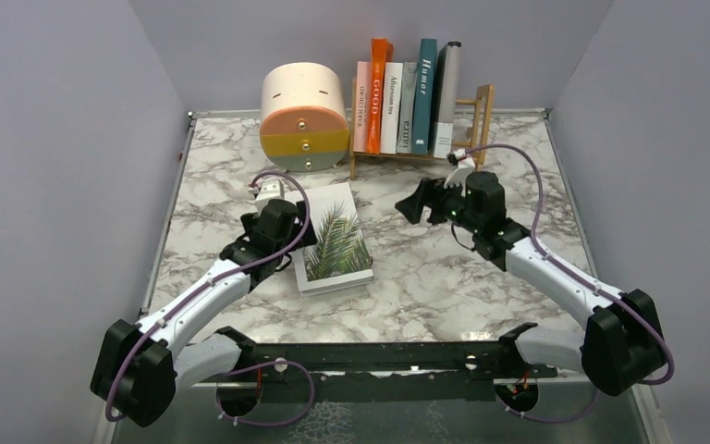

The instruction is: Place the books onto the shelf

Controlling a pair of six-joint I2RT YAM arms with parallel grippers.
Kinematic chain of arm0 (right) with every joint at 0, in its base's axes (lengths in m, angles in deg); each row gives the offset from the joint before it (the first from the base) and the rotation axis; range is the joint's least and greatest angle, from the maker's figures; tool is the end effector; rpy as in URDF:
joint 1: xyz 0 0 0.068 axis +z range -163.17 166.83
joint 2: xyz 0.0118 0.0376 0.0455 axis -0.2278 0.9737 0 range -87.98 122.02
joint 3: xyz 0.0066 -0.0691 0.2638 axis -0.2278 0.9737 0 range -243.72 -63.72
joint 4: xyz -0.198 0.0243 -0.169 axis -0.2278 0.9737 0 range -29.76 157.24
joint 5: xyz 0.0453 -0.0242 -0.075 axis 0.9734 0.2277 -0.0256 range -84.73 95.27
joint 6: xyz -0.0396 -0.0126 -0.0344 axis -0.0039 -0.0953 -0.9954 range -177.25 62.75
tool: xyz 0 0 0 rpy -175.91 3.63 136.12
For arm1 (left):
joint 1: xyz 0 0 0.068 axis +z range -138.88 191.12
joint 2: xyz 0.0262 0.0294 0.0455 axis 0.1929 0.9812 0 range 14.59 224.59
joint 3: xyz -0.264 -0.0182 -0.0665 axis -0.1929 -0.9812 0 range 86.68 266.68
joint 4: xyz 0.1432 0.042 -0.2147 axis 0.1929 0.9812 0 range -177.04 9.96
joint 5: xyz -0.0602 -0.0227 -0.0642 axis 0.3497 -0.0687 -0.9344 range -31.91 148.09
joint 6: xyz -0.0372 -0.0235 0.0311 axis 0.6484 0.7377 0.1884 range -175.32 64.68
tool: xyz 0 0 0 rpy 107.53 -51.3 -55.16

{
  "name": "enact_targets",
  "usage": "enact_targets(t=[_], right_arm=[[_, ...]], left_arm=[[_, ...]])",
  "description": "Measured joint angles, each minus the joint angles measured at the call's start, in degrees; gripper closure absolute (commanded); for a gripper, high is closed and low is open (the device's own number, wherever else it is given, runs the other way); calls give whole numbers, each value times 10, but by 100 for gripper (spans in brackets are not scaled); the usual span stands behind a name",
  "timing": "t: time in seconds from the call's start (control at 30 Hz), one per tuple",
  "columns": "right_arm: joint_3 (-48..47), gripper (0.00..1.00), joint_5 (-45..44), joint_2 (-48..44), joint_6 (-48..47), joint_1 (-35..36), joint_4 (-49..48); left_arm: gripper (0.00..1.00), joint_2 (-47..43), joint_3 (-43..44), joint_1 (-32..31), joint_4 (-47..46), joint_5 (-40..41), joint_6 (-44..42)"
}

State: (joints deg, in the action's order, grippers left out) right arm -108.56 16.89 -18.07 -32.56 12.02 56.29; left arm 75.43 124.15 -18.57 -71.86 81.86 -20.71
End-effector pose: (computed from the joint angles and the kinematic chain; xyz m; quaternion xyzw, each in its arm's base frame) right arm 0.2487 0.1249 0.2727 -0.0609 0.8203 0.3129 0.4749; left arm 0.2013 -0.0982 0.2356 -0.1271 0.8769 -0.0690 0.4583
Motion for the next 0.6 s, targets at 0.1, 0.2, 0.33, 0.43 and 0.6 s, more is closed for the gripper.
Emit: enact_targets(t=[0.1, 0.2, 0.33, 0.43, 0.6], right_arm=[[52, 13, 36, -5, 37, 13, -20], [88, 13, 61, 1, 69, 26, -42], [114, 12, 91, 26, 102, 42, -88], [126, 12, 112, 52, 124, 53, -124], [136, 8, 143, 97, 156, 63, -179]], left_arm=[[1, -1, -21, -1, -2, -21, 18], [1, -3, -38, -10, -5, -33, 33], [1, 2, -45, -31, -15, -40, 51], [1, 14, -45, -45, -30, -42, 61], [1, 34, -44, -62, -55, -43, 74]])
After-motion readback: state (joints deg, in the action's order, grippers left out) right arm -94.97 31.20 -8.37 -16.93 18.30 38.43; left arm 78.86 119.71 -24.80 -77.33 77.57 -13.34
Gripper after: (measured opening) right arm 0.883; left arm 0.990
